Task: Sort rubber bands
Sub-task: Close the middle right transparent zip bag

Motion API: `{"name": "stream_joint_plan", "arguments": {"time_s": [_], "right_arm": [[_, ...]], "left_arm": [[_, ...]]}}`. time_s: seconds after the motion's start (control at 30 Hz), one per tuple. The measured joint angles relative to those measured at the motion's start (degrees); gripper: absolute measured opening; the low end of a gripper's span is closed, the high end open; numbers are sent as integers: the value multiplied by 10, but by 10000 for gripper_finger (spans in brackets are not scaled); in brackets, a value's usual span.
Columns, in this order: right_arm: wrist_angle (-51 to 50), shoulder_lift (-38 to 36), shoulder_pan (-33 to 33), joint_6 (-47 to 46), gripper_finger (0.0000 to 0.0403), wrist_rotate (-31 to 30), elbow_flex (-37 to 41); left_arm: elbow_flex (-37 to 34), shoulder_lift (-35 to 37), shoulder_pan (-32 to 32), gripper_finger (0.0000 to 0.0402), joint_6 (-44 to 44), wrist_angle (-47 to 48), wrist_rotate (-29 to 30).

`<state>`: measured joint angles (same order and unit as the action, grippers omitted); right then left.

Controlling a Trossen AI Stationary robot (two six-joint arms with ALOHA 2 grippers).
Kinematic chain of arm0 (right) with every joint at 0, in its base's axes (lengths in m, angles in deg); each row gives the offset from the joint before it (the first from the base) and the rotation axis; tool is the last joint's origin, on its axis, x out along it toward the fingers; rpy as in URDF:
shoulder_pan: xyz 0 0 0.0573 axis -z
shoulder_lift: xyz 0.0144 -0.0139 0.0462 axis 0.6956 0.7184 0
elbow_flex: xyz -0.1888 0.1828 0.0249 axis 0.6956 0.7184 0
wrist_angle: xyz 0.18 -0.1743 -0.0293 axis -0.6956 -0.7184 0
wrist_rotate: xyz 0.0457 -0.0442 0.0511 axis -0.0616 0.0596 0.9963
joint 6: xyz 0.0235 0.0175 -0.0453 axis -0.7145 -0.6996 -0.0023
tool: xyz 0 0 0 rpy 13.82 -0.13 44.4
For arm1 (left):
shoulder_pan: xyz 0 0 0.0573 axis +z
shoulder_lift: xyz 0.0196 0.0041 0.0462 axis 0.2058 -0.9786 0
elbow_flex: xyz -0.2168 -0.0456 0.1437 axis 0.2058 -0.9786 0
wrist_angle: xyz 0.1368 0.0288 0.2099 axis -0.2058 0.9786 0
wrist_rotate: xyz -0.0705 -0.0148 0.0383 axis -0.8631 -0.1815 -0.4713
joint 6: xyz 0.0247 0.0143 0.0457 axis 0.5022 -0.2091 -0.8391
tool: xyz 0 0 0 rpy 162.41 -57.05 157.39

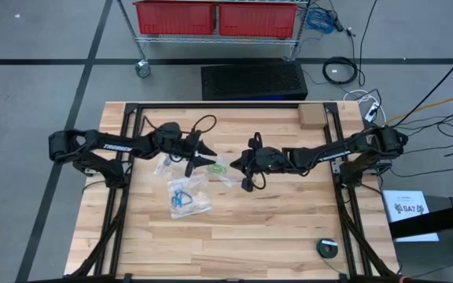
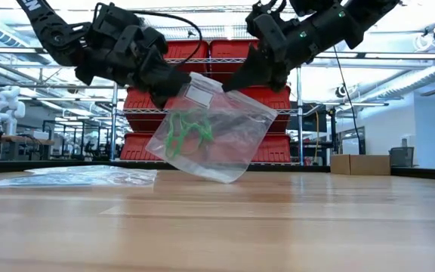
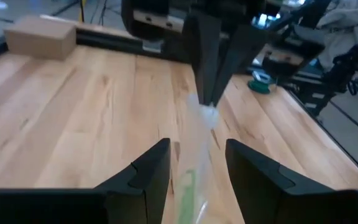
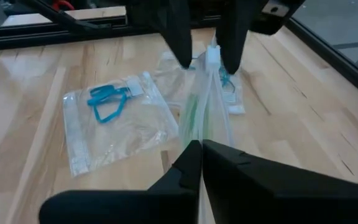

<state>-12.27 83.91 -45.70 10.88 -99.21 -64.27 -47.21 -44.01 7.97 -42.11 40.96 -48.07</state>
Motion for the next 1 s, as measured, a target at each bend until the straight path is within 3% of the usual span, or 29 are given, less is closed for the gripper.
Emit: {"name": "stream_joint_plan", "arguments": {"time_s": [0.3,0.67,0.83,1.0], "right_arm": [[3,0,0,0,0,1,0],[-13,0,0,-3,0,3,0],[-11,1,0,-18,10,4,-8],[-12,1,0,-15,53,4,-46]], "left_arm": [[6,-17,-5,128,-14,3,9],[9,-17,-5,8,-28,-10,5],[9,-17,-5,5,-32,-9,5],[9,-17,-8,3,-44,-6,4]]}}
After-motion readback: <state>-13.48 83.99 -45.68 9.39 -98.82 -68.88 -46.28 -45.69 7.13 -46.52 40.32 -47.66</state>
